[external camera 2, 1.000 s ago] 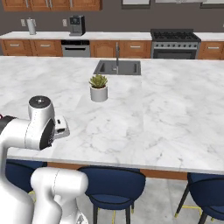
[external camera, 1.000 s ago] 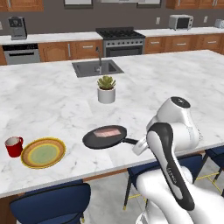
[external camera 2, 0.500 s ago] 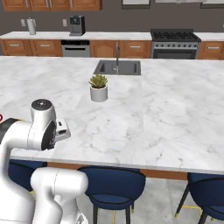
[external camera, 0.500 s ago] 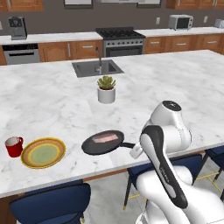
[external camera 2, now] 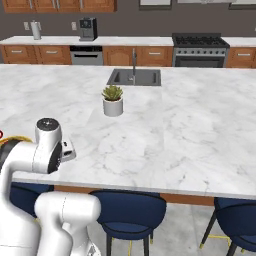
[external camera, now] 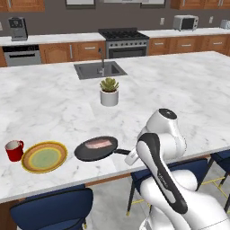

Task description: Pick up the pan with the steak in it and place it on the dining table. Then place the steak on the plate.

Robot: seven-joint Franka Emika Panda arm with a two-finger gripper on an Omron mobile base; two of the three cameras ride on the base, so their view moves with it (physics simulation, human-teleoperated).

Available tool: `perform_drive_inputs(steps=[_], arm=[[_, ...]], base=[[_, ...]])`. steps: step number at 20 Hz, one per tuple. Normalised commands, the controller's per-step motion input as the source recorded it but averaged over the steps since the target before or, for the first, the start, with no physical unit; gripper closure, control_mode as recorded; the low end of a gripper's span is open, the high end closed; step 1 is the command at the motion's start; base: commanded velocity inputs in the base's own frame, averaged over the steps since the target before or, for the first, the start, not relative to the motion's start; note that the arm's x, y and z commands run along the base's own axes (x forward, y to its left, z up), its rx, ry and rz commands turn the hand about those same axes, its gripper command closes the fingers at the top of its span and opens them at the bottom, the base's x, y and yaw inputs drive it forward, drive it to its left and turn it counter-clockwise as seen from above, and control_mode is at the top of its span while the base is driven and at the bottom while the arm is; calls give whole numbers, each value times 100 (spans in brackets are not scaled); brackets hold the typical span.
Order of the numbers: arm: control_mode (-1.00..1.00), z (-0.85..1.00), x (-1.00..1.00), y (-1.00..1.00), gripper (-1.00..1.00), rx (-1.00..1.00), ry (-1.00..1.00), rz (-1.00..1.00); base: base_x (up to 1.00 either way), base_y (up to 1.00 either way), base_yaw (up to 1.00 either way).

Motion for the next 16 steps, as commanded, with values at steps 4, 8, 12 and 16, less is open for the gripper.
perform_drive_inputs(steps=[4, 8, 12, 16], arm=[[-100, -55, 43, 7, 100, 13, -14, -4], [-100, -42, 28, -20, 100, 15, -19, -2], [-100, -6, 0, -1, 100, 2, -3, 0], [-100, -13, 5, 0, 100, -1, 0, 0]], base=[[0, 0, 0], [0, 0, 0], [0, 0, 0], [0, 0, 0]])
